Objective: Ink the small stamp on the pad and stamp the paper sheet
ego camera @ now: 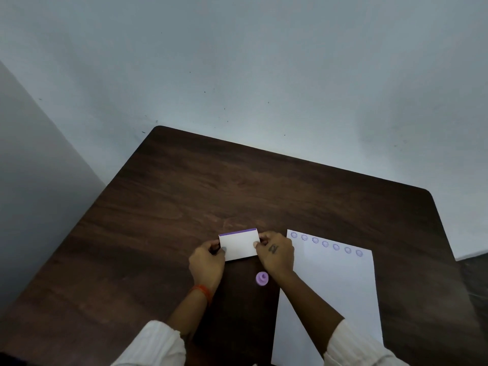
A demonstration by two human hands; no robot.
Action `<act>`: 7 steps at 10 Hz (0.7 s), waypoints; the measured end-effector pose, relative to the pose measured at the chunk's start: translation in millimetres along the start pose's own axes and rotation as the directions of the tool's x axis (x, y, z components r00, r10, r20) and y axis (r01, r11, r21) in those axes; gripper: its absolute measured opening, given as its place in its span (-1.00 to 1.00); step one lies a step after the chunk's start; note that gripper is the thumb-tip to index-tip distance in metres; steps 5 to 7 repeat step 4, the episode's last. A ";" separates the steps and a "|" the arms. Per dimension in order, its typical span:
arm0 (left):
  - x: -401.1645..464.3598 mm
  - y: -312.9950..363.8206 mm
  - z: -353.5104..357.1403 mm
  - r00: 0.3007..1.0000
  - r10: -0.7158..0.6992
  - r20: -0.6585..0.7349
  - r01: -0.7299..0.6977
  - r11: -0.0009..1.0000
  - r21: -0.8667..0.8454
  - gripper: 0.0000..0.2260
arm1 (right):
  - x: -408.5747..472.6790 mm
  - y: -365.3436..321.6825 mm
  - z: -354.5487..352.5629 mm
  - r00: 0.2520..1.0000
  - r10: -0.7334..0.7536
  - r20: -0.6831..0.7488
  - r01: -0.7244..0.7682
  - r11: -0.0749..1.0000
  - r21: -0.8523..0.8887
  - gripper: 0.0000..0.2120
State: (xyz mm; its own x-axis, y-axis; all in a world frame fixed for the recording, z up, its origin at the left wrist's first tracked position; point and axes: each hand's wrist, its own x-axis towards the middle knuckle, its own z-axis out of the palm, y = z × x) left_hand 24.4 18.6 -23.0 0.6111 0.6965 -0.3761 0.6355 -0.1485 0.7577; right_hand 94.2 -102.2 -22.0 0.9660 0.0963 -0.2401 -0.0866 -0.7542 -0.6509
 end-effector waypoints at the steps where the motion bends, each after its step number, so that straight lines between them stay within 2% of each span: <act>1: -2.0 2.5 -2.4 1.000 0.003 -0.019 -0.003 1.000 0.011 -0.74 | 0.3 0.0 -4.5 1.000 -0.003 0.004 0.002 1.000 0.008 -0.73; 2: -7.2 1.2 -2.3 0.988 0.138 -0.071 -0.133 0.989 0.062 -0.71 | -3.2 1.1 -11.1 0.994 -0.014 -0.112 0.020 0.998 0.053 -0.71; 3: -14.4 7.3 0.2 0.945 0.323 -0.048 -0.315 0.940 0.131 -0.65 | -11.8 2.4 -19.5 0.980 -0.071 -0.187 0.082 0.995 0.055 -0.68; 4: -15.2 20.8 8.6 0.857 0.514 0.047 -0.509 0.827 0.240 -0.56 | -14.2 4.6 -24.7 0.972 -0.089 -0.216 0.101 0.994 0.047 -0.61; 7: -15.2 20.8 8.6 0.857 0.514 0.047 -0.509 0.827 0.240 -0.56 | -14.2 4.6 -24.7 0.972 -0.089 -0.216 0.101 0.994 0.047 -0.61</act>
